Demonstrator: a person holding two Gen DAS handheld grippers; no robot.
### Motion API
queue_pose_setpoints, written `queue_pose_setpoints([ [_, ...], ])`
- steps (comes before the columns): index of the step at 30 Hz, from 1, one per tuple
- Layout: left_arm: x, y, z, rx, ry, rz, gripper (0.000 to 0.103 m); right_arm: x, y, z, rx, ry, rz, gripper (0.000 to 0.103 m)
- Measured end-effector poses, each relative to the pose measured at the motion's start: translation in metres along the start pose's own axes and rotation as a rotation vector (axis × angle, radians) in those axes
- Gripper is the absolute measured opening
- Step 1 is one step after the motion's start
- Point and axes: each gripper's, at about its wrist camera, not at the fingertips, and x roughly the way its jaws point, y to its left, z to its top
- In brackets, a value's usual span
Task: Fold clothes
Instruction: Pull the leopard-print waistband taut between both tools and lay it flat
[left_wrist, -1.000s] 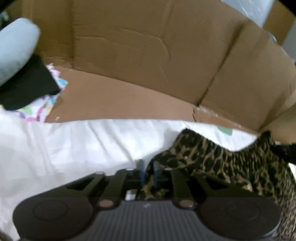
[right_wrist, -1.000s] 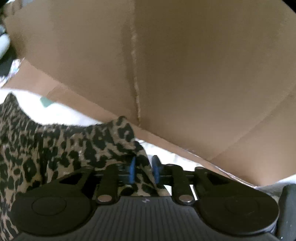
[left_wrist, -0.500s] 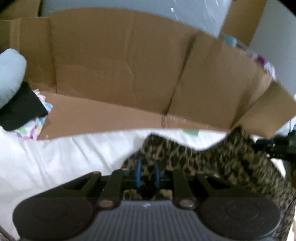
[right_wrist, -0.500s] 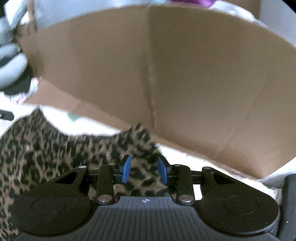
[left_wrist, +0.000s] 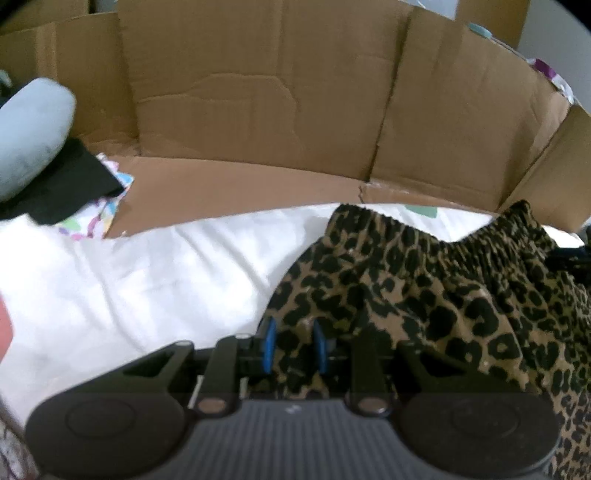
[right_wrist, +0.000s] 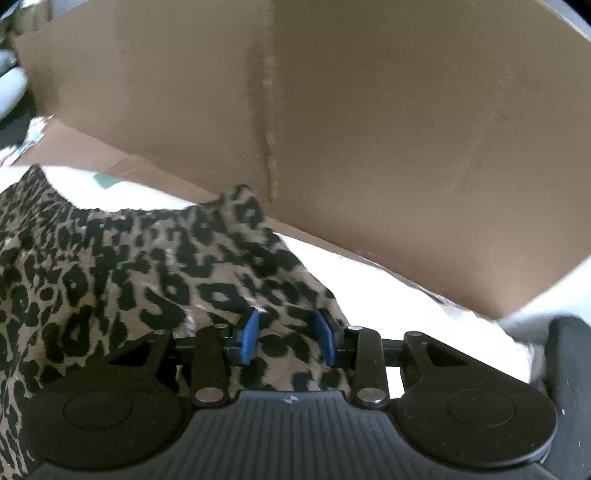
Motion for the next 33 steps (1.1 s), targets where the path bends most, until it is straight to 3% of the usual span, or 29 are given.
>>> queue_pose_setpoints([
  [6, -0.009, 0.008, -0.019, -0.016, 0.02, -0.008, 0.024, -0.013, -0.014, -0.013, 0.045, -0.003, 0.0, 0.039],
  [11, -0.023, 0.013, -0.019, -0.087, -0.01, 0.009, 0.024, -0.035, -0.016, -0.017, 0.113, -0.036, 0.007, 0.039],
  [16, -0.036, -0.009, -0.014, -0.05, -0.054, -0.024, 0.028, -0.049, 0.007, -0.017, 0.1, -0.083, 0.096, 0.039],
  [24, -0.026, -0.068, -0.018, 0.031, -0.059, -0.118, 0.03, -0.051, 0.057, -0.017, -0.009, -0.057, 0.268, 0.04],
  [28, -0.011, -0.089, -0.029, 0.09, -0.024, -0.131, 0.033, -0.046, 0.065, -0.026, -0.075, -0.011, 0.258, 0.041],
  [33, -0.003, -0.084, -0.037, 0.118, -0.01, -0.119, 0.033, -0.04, 0.057, -0.03, -0.076, -0.006, 0.214, 0.041],
])
